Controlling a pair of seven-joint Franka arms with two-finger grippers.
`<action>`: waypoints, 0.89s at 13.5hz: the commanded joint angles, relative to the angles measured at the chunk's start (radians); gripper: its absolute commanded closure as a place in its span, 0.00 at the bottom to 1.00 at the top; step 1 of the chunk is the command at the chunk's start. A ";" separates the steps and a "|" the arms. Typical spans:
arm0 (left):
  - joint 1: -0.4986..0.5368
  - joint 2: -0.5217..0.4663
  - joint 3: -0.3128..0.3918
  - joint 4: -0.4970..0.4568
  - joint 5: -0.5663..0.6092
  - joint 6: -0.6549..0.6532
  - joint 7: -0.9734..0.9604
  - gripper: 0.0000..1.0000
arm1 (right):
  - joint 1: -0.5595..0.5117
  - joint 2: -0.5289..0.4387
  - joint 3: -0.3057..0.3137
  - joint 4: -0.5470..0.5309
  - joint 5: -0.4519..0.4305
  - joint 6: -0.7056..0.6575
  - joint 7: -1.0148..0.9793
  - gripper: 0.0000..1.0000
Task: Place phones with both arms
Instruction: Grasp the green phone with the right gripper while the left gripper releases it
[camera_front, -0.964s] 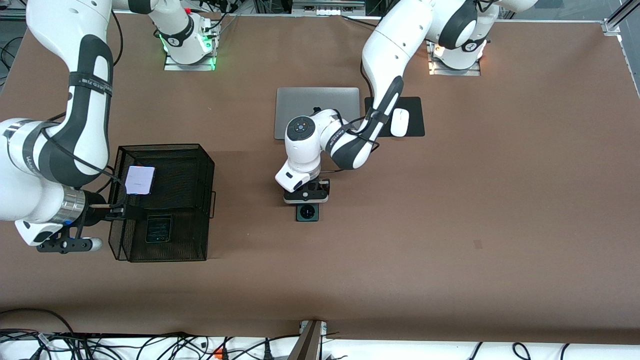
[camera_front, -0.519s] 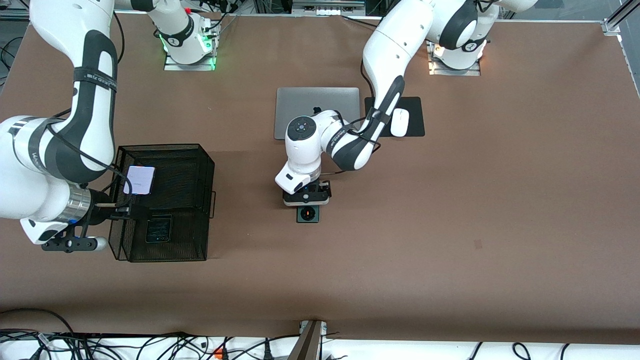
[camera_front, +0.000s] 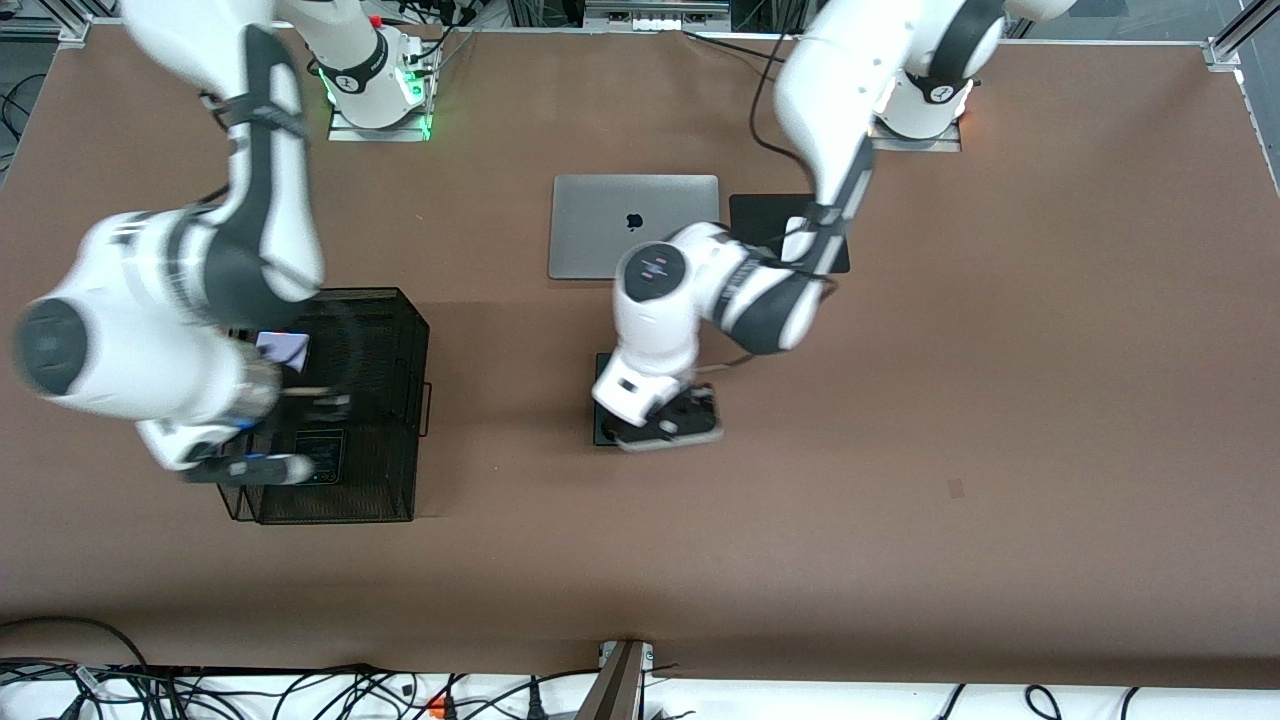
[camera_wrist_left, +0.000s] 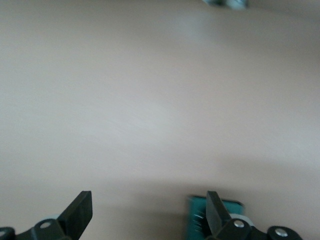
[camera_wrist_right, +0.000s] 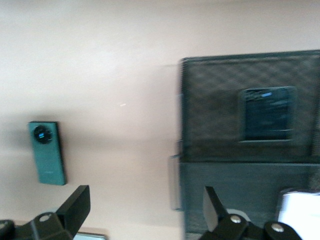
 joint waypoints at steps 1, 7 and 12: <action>0.094 -0.177 -0.020 -0.164 -0.020 -0.077 0.141 0.00 | 0.128 0.004 -0.002 -0.007 0.016 0.057 0.155 0.00; 0.301 -0.394 -0.020 -0.263 -0.027 -0.298 0.461 0.00 | 0.276 0.167 0.114 -0.012 0.017 0.383 0.263 0.00; 0.459 -0.514 -0.020 -0.260 -0.057 -0.435 0.690 0.00 | 0.281 0.271 0.191 -0.021 0.002 0.481 0.243 0.00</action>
